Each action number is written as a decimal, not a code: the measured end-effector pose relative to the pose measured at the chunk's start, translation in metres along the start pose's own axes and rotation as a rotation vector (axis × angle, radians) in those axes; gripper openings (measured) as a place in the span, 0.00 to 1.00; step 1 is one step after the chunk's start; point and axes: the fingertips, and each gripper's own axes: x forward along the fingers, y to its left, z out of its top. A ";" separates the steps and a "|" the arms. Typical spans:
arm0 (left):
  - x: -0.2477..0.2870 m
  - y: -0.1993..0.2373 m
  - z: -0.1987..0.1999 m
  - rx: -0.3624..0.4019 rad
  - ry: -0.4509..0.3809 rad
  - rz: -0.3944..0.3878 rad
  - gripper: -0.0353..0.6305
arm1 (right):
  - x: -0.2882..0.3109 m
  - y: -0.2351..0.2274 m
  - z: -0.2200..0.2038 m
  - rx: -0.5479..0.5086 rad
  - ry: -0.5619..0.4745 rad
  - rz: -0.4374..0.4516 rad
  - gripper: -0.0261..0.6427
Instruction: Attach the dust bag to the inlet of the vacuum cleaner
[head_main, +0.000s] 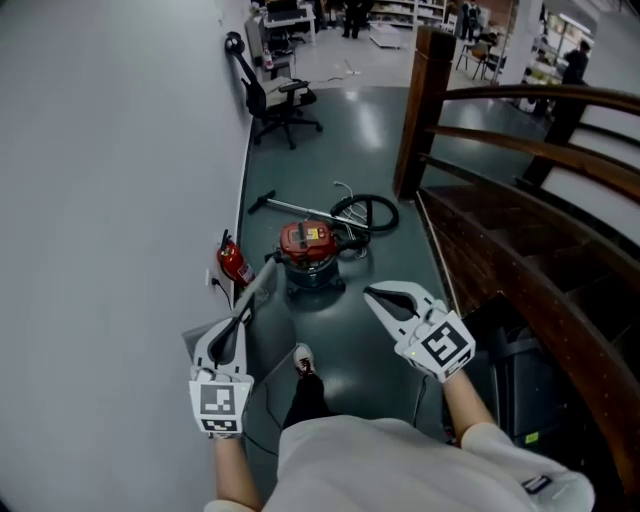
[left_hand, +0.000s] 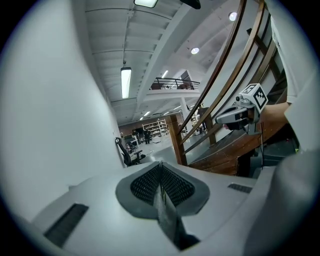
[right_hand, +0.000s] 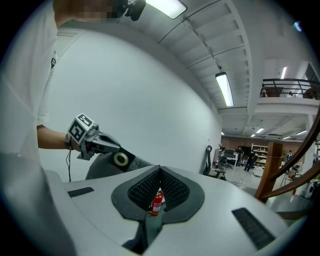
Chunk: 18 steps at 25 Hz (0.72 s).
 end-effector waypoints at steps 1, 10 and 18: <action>0.011 0.007 -0.001 -0.004 -0.004 -0.005 0.08 | 0.010 -0.006 -0.001 -0.005 0.005 -0.001 0.08; 0.109 0.087 -0.008 -0.039 0.002 -0.052 0.08 | 0.115 -0.073 -0.002 -0.028 0.070 -0.063 0.08; 0.173 0.152 -0.009 -0.039 0.005 -0.069 0.08 | 0.197 -0.109 -0.008 -0.028 0.126 -0.073 0.08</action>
